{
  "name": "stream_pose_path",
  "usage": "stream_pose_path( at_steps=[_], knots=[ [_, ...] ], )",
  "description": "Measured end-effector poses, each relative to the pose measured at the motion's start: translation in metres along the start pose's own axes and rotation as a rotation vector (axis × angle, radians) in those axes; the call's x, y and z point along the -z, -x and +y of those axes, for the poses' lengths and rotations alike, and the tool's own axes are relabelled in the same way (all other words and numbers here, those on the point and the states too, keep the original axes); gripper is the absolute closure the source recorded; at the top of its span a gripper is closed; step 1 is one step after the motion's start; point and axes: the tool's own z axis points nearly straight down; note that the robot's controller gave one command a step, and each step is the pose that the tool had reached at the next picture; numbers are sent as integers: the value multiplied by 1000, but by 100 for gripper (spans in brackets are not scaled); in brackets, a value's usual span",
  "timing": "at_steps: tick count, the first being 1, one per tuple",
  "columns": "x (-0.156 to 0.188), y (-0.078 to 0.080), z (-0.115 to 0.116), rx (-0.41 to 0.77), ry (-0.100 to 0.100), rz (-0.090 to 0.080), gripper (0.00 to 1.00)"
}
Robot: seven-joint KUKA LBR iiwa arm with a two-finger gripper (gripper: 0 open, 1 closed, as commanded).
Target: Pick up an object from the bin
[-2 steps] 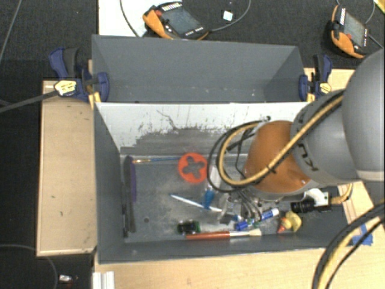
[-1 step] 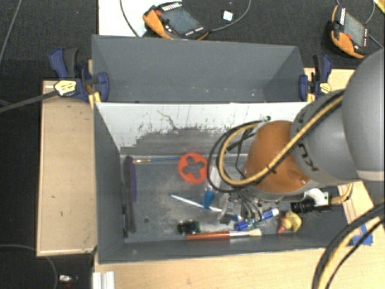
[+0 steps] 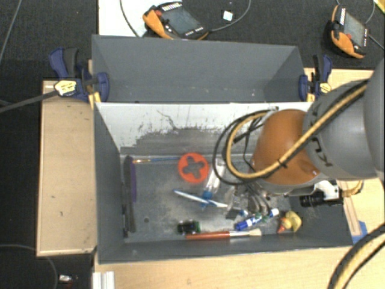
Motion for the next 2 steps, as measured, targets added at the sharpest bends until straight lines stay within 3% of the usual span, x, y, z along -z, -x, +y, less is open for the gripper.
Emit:
stream_pose_path(
  at_steps=[2],
  knots=[
    [41,0,0,1,1,0,100]
  ],
)
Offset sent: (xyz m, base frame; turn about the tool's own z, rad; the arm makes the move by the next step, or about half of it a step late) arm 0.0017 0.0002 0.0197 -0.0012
